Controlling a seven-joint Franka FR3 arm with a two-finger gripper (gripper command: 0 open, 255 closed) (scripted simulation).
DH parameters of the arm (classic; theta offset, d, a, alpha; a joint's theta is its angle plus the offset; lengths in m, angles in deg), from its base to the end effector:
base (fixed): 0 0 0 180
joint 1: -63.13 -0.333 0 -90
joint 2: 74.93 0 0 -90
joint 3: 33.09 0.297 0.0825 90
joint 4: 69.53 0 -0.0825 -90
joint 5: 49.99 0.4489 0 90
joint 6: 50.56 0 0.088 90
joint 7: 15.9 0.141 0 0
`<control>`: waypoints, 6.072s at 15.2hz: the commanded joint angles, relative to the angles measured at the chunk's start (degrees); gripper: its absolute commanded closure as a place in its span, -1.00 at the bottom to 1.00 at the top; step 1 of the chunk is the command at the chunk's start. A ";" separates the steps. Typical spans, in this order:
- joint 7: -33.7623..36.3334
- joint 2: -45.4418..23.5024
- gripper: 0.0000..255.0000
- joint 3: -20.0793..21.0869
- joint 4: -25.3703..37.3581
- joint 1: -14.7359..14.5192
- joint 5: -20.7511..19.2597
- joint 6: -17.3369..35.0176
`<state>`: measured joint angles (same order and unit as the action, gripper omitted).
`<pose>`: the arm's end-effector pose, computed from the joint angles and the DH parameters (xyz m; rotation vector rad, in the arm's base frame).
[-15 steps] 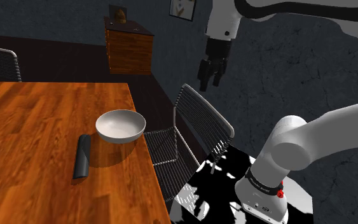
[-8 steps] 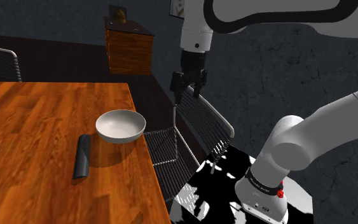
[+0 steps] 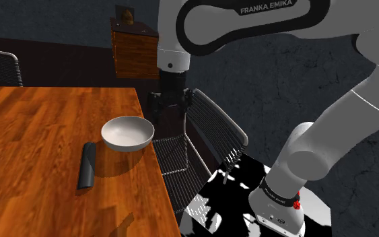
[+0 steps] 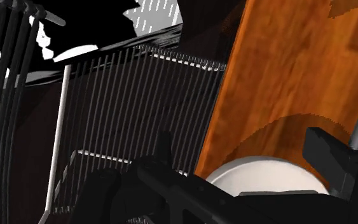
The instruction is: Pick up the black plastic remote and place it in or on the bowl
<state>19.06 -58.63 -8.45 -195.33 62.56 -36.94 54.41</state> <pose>0.4652 0.2483 0.4079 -3.0704 0.4040 0.2097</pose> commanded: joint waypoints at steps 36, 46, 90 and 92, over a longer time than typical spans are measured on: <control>34.25 -54.35 -1.00 1.87 40.22 -13.09 -16.78 12.26; 34.25 -54.34 1.00 1.87 40.20 -13.09 -16.78 12.28; 18.67 -34.27 1.00 1.28 26.00 2.35 -8.88 5.18; 18.59 -34.80 1.00 1.20 25.12 2.28 -9.06 6.54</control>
<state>37.63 -93.00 -7.21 -169.77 64.96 -45.83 60.07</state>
